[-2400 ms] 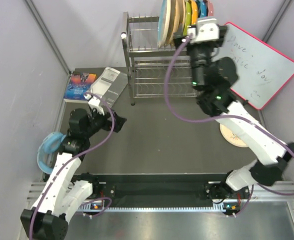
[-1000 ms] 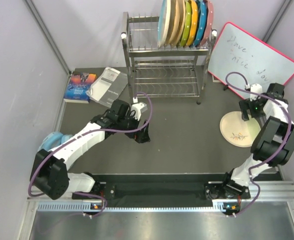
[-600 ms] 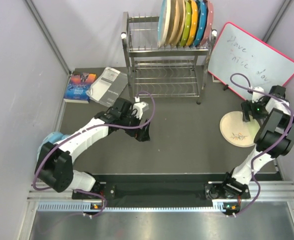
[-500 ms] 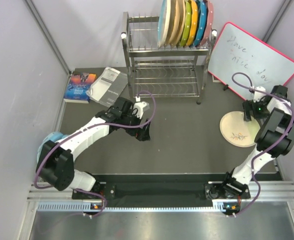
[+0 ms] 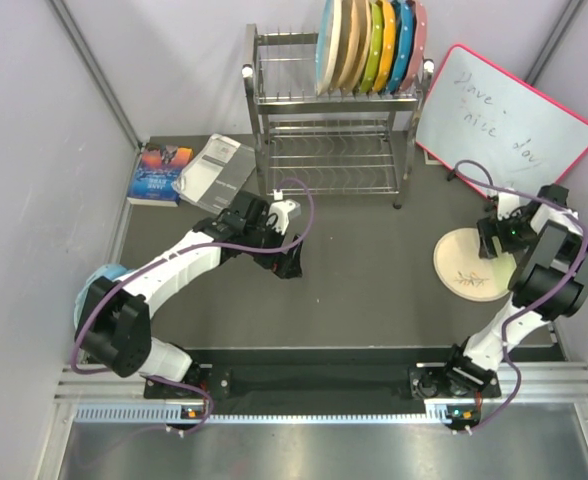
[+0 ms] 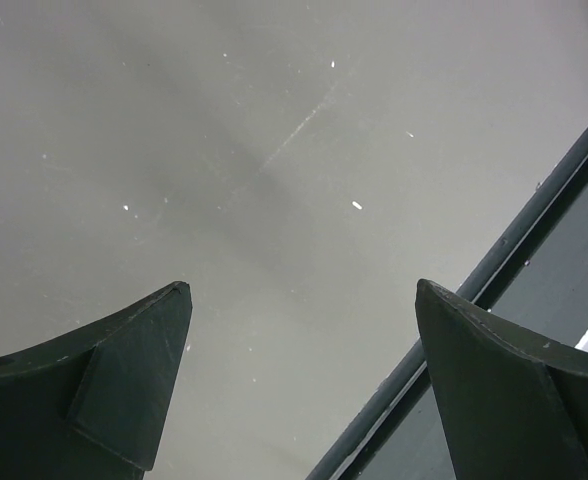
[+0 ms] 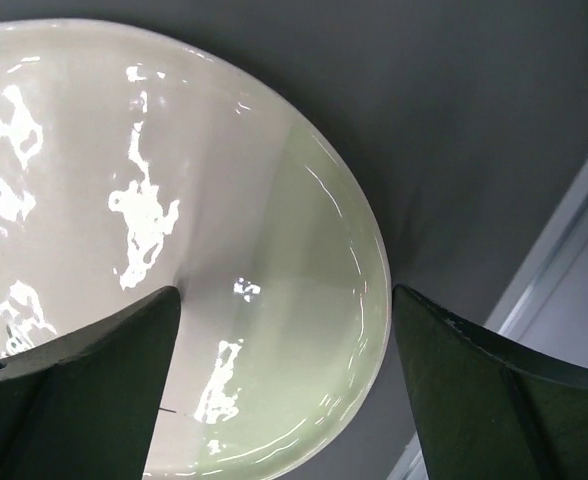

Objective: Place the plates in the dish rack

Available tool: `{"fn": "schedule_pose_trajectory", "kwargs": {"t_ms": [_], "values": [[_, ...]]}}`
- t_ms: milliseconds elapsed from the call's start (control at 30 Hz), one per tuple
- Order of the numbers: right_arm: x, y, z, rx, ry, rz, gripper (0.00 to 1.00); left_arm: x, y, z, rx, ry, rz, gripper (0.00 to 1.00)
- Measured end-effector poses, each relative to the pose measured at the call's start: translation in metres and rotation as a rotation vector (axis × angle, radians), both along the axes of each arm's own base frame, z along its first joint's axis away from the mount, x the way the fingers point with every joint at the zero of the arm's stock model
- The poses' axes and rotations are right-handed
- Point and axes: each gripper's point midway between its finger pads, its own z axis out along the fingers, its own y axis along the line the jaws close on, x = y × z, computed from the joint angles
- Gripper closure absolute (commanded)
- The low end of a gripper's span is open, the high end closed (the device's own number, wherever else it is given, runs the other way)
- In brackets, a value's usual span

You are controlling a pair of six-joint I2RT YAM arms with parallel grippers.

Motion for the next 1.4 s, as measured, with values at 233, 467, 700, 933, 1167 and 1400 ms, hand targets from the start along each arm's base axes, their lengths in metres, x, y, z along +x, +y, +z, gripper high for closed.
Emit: {"fn": "schedule_pose_trajectory", "kwargs": {"t_ms": [233, 467, 700, 933, 1167, 1400], "values": [[-0.033, 0.029, -0.004, 0.061, 0.038, 0.020, 0.07, 0.001, -0.003, 0.004, -0.021, 0.001, 0.017, 0.02], [-0.066, 0.082, -0.004, 0.138, 0.116, 0.055, 0.02, -0.025, -0.006, 0.005, -0.161, 0.096, 0.132, 0.01], [-0.079, 0.158, 0.001, 0.203, 0.205, 0.203, 0.02, -0.037, -0.027, -0.033, -0.257, 0.323, 0.312, 0.01], [-0.070, 0.171, 0.015, 0.258, 0.209, 0.165, 0.00, -0.049, -0.087, -0.051, -0.334, 0.487, 0.352, 0.01], [-0.090, 0.163, 0.009, 0.223, 0.231, 0.147, 0.00, -0.055, -0.139, -0.066, -0.390, 0.574, 0.377, 0.07], [-0.107, 0.142, 0.004, 0.247, 0.264, 0.080, 0.01, -0.054, -0.207, -0.065, -0.490, 0.603, 0.351, 0.13]]}}
